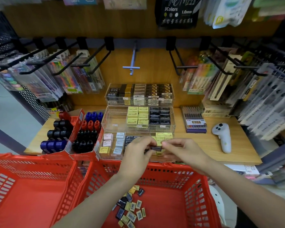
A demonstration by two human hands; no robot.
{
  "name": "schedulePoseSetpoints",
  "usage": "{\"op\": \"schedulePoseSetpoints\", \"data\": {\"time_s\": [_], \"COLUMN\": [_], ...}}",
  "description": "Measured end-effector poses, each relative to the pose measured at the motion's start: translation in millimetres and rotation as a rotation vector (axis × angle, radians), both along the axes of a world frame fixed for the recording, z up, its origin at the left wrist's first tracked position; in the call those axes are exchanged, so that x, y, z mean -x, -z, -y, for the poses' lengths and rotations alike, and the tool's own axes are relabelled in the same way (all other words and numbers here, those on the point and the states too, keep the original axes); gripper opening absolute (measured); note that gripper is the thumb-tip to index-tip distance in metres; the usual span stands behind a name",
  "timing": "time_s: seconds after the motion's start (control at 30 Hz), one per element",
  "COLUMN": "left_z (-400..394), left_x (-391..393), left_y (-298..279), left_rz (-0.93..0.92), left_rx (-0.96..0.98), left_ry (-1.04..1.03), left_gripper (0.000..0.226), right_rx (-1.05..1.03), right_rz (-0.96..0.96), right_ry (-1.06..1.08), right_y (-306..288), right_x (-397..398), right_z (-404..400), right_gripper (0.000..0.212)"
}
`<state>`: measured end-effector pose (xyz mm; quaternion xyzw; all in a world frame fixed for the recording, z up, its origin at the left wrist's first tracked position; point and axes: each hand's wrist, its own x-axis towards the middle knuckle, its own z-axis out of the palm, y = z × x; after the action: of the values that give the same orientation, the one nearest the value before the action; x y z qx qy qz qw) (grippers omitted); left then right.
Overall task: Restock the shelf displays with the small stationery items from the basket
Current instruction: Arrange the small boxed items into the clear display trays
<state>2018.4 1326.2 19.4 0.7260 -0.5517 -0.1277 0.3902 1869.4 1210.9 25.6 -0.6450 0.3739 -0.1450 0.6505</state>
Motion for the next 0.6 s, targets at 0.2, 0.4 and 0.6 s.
{"op": "schedulePoseSetpoints", "data": {"time_s": [0.2,0.4,0.6], "left_z": [0,-12,-29], "left_x": [1,-25,-55], "left_y": [1,-1,1], "left_rz": [0.009,-0.439,-0.239], "left_rx": [0.105,-0.086,-0.094], "left_ry": [0.046,0.005,-0.062], "left_gripper": [0.038,0.048,0.041], "right_rx": [0.152,0.191,0.627], "right_rz": [-0.002,0.045,-0.144], "right_ry": [0.024,0.06,-0.061], "right_y": [-1,-2,-6], "right_x": [-4,-24,-57], "right_z": [-8,-17,-25], "right_gripper": [0.025,0.031,0.023]}}
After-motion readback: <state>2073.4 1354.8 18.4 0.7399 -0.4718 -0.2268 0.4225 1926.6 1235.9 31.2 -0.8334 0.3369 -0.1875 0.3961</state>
